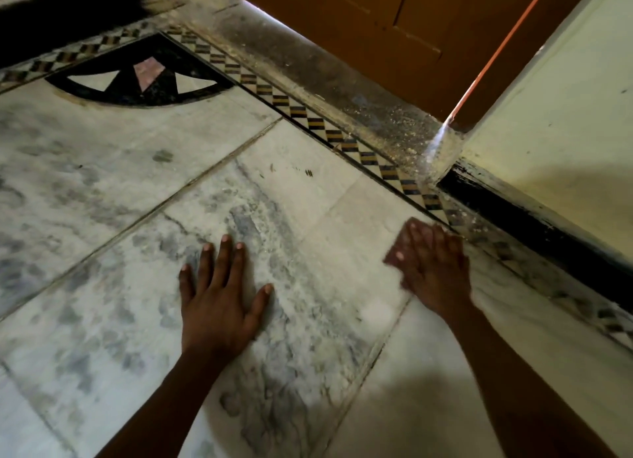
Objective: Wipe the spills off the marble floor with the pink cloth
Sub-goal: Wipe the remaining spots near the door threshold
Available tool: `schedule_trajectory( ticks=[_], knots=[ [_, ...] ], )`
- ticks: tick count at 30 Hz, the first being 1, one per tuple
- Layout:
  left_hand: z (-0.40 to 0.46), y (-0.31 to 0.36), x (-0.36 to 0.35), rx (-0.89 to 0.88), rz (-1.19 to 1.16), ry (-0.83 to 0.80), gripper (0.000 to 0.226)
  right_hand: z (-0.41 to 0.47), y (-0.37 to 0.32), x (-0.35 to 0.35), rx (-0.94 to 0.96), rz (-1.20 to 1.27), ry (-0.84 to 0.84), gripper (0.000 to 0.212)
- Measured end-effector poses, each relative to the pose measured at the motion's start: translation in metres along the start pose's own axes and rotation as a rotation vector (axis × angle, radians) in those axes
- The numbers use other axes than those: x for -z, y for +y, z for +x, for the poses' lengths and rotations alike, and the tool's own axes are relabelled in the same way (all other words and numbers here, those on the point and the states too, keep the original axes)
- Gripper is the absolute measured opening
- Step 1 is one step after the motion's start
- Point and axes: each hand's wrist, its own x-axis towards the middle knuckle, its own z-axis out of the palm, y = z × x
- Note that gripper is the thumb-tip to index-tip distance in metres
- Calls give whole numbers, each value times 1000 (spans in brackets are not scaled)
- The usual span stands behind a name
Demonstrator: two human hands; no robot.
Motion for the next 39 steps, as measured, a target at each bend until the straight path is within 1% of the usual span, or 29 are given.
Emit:
schedule_trajectory(
  ticks=[1, 2, 3, 4, 6, 8, 9, 10, 11, 12, 14, 15, 16, 17, 18, 19, 21, 22, 23, 24, 26, 28, 30, 31, 32, 34, 35, 37, 39],
  knots=[
    [-1, 2, 1, 5, -5, -3, 87, 10, -13, 7, -87, 85, -25, 79],
    [-2, 3, 2, 8, -10, -7, 88, 17, -29, 10, -104, 155, -26, 77],
    [-2, 4, 4, 10, -12, -10, 88, 16, -46, 7, -42, 160, -17, 78],
    [-2, 5, 5, 11, -11, -13, 88, 5, -62, 2, 61, 119, 5, 79],
    [-2, 5, 7, 18, -8, -16, 89, -35, -79, -16, 303, 76, 134, 75],
    [-3, 6, 8, 13, -14, -18, 89, -79, -66, -34, 522, 96, 255, 64],
    [-3, 6, 8, 11, -19, -22, 89, -95, -48, -41, 568, 86, 229, 62],
    [-2, 7, 9, 12, -25, -22, 89, -103, -27, -45, 566, 51, 183, 61],
    [-2, 7, 9, 14, -30, -21, 89, -103, -5, -44, 508, 10, 139, 62],
    [-2, 8, 10, 18, -33, -20, 89, -93, 14, -41, 397, -17, 92, 66],
    [-3, 10, 10, 23, -30, -15, 89, -56, 28, -28, 86, 3, 70, 70],
    [-3, 10, 10, 23, -27, -14, 89, -35, 20, -18, -68, 46, 75, 71],
    [-3, 10, 10, 23, -23, -13, 88, -15, 3, -8, -181, 119, 64, 73],
    [-2, 9, 10, 22, -20, -13, 88, 2, -17, 0, -245, 195, 40, 75],
    [-3, 9, 10, 20, -18, -11, 88, 13, -38, 3, -232, 230, 25, 76],
    [-3, 9, 10, 18, -15, -6, 88, 16, -58, 3, -142, 207, 32, 76],
    [-3, 8, 9, 15, -10, 7, 87, -6, -92, -5, 152, 113, 104, 79],
    [-3, 7, 9, 15, -12, 14, 87, -26, -99, -15, 276, 99, 159, 74],
    [-3, 6, 7, 11, -12, 16, 87, -49, -96, -26, 360, 116, 214, 68],
    [-3, 5, 6, 7, -12, 19, 87, -67, -86, -34, 396, 139, 228, 64],
    [-2, 3, 2, 12, -5, 23, 86, -80, -45, -48, 321, 86, 174, 63],
    [-1, 3, 0, 17, -2, 21, 86, -57, 0, -42, 96, 16, 99, 70],
    [-1, 1, -2, 4, 9, 30, 86, -12, 15, -19, -178, 106, 93, 73],
    [0, 1, -3, 2, 9, 32, 86, 13, 12, -5, -256, 189, 87, 73],
    [0, 0, -4, 7, 8, 30, 86, 34, 2, 6, -280, 252, 76, 73],
    [-1, 1, -3, 12, 6, 29, 86, 60, -27, 17, -209, 248, 38, 73],
    [-2, 1, -3, 13, 3, 29, 86, 61, -46, 16, -125, 223, 35, 70],
    [-2, 3, -1, 5, -2, 29, 86, 37, -77, 3, 97, 156, 120, 67],
    [-1, 3, 1, 11, -4, 22, 87, -15, -96, -20, 312, 127, 221, 66]
  ],
)
